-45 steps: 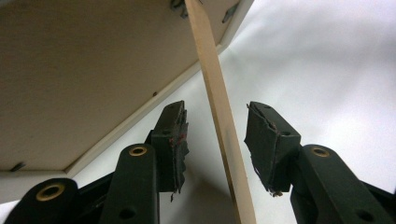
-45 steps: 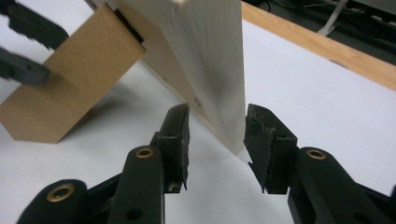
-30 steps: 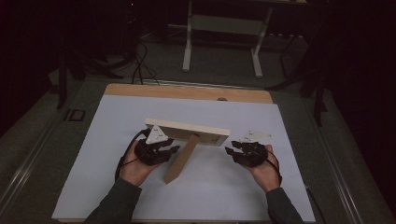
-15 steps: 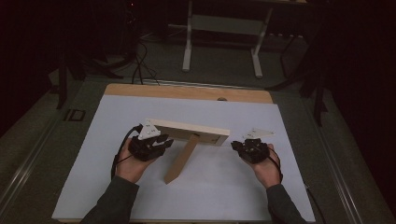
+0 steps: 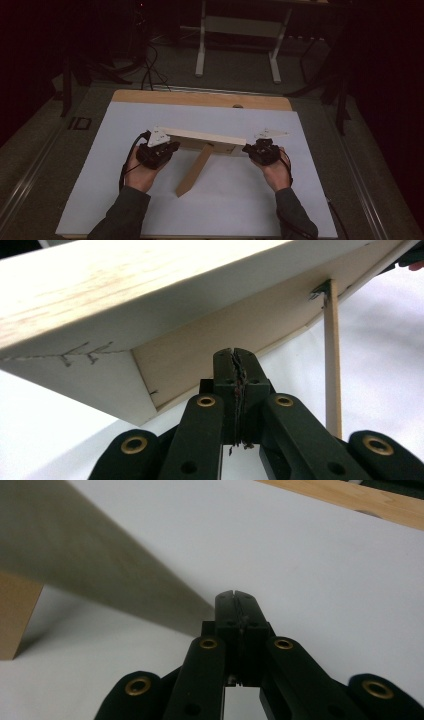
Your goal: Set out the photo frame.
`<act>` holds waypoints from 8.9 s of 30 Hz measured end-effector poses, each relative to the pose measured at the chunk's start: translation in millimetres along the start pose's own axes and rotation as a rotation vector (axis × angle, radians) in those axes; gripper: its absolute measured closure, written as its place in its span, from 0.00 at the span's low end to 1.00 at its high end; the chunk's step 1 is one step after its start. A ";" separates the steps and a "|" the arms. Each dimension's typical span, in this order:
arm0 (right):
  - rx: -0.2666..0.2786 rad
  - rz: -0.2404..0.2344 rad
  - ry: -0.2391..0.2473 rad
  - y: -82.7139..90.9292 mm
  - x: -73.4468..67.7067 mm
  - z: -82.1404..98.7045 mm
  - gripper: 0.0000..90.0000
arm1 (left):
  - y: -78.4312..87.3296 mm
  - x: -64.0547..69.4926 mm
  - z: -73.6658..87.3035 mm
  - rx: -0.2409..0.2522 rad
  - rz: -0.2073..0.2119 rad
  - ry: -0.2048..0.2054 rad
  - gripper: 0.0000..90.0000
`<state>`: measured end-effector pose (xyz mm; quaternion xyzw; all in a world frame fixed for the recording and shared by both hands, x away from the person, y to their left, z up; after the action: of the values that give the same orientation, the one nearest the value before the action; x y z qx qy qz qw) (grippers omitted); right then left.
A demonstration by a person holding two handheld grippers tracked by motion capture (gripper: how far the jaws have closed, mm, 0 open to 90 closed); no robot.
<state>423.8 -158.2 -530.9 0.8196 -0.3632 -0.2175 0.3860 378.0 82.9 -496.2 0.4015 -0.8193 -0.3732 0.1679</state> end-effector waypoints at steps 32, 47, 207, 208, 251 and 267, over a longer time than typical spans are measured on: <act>-0.006 -0.056 -0.014 -8.7 0.1 -18.0 1.00 | -5.6 -1.6 -8.6 -0.002 -0.004 0.012 1.00; -0.015 -0.062 -0.010 -7.9 -1.3 -17.4 1.00 | -9.9 0.9 -12.8 -0.011 -0.003 0.008 1.00; -0.063 -0.147 0.297 -5.8 -106.7 -12.9 1.00 | -19.9 31.7 -38.3 -0.027 0.235 -0.091 1.00; -0.065 -0.148 0.301 -5.5 -107.5 -12.4 1.00 | -19.0 32.3 -37.2 -0.028 0.232 -0.091 1.00; -0.077 -0.191 0.379 -9.9 -141.9 -19.2 1.00 | -26.0 3.6 -41.2 -0.018 0.334 0.021 1.00; -0.074 -0.198 0.379 -16.4 -151.8 -27.5 1.00 | -27.0 -5.3 -42.8 -0.012 0.354 0.056 1.00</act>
<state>351.0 -22.1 -515.7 0.8628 -0.1936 -0.1097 0.4540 420.3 55.9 -487.8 0.2602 -0.8700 -0.3312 0.2563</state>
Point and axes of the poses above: each handheld gripper's, and its own axes: y roughly backward along the jaws, z roughly out of its underside, x roughly to its right, the point moved 10 cm from there along -y, roughly forward along the jaws, and after that the axes turned 15 degrees about -x, right-handed, at the moved point
